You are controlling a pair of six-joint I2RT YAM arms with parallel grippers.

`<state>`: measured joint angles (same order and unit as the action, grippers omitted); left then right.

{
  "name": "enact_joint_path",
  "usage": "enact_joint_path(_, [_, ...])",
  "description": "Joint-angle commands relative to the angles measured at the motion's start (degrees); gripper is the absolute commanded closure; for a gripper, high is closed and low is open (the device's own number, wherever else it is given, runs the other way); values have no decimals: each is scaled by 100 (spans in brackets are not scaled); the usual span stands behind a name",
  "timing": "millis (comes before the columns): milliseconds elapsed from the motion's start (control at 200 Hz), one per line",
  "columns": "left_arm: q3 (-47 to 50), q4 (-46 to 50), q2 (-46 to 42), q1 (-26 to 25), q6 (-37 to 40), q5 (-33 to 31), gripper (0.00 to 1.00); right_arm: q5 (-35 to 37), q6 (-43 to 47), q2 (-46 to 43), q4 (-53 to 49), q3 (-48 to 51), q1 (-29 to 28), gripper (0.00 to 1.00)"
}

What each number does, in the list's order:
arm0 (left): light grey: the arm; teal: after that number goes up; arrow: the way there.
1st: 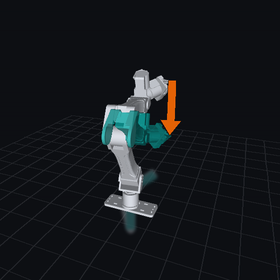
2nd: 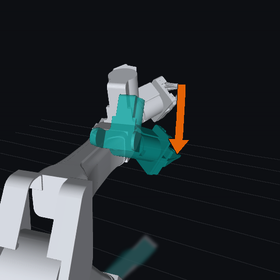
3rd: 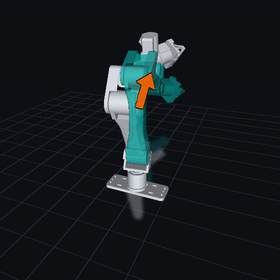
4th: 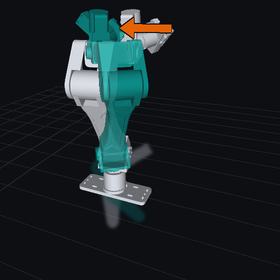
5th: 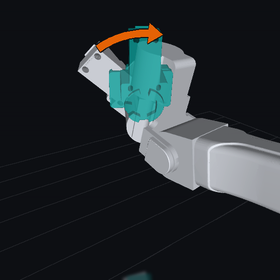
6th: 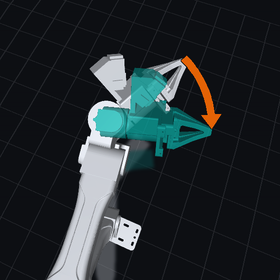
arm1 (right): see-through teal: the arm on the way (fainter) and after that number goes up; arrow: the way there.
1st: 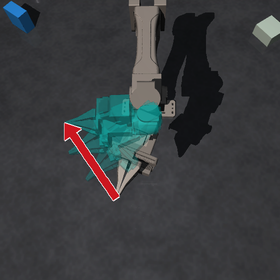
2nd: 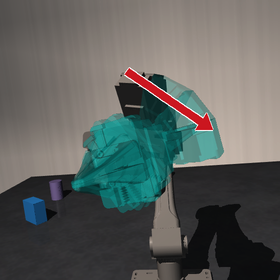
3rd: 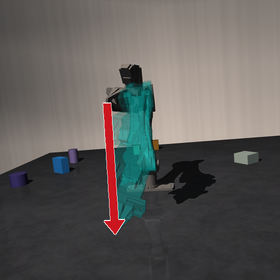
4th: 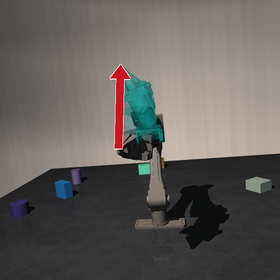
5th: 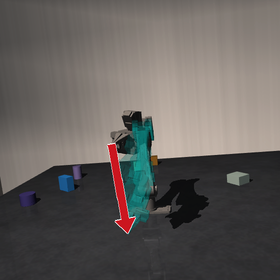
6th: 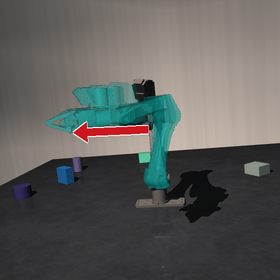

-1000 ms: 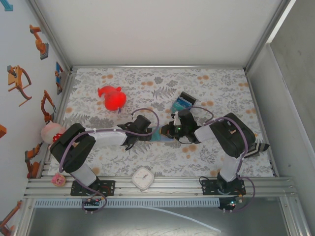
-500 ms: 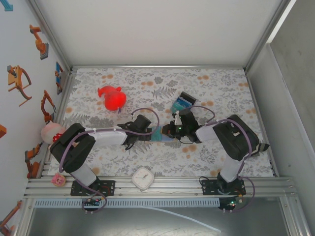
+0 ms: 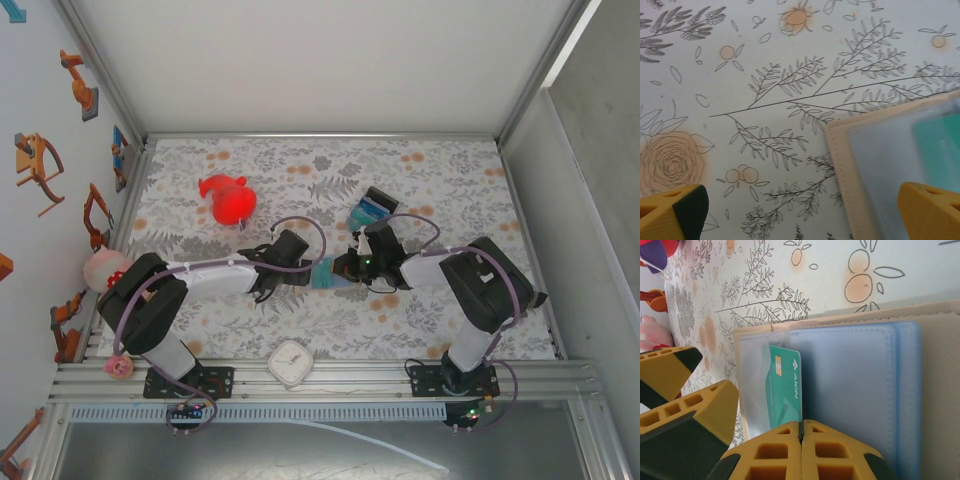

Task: Take the credit cards out of the card holder

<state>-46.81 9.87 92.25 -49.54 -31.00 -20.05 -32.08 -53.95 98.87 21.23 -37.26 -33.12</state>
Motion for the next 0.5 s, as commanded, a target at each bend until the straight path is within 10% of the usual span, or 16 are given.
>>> enact_joint_path(0, [-170,21,-75,-39,144,171,3,63,133,-105,-112,-171,34,100])
enact_joint_path(491, [-259,22,405,-47,157,171,3,248,363,-362,-577,-203,34,100])
